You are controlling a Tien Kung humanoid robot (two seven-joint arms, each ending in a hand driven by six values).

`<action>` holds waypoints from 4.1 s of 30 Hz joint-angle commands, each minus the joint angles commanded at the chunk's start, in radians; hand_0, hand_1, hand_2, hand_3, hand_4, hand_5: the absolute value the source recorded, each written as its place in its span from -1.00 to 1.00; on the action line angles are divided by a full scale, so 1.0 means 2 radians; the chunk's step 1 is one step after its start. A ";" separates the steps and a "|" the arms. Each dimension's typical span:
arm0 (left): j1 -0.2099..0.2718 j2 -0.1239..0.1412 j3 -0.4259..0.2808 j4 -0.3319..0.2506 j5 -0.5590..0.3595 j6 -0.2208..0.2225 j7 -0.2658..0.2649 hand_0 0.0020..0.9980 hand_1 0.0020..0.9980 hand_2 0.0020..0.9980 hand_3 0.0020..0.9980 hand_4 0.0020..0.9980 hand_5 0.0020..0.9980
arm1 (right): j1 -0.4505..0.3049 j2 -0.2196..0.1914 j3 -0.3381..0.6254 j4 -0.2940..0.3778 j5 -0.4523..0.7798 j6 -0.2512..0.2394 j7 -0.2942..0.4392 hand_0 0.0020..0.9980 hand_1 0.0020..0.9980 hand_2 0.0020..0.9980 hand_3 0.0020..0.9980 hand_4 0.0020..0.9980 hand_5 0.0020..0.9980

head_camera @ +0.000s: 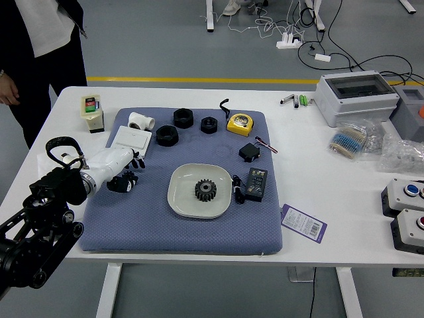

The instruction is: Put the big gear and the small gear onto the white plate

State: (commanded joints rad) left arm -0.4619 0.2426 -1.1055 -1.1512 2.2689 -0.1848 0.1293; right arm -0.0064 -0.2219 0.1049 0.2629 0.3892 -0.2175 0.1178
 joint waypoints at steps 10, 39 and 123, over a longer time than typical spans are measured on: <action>0.005 0.008 -0.001 -0.015 0.000 -0.026 0.013 -0.09 0.19 0.32 0.26 -0.04 -1.00 | 0.000 0.000 0.001 0.000 -0.001 0.000 0.000 0.26 0.31 0.50 0.10 0.51 0.42; 0.008 0.008 -0.003 -0.026 0.000 -0.047 0.018 0.05 0.41 0.55 0.42 0.38 -1.00 | 0.000 0.000 0.001 0.000 0.000 0.001 0.000 0.26 0.31 0.50 0.10 0.51 0.42; 0.012 0.010 -0.008 -0.034 -0.013 -0.022 0.009 -0.19 0.04 0.12 0.19 -0.21 -1.00 | 0.000 0.000 0.000 0.000 0.002 0.001 0.000 0.25 0.31 0.50 0.10 0.50 0.42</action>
State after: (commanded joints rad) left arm -0.4388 0.2621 -1.1224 -1.2189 2.2422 -0.2292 0.1480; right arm -0.0069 -0.2228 0.1057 0.2627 0.3940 -0.2159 0.1178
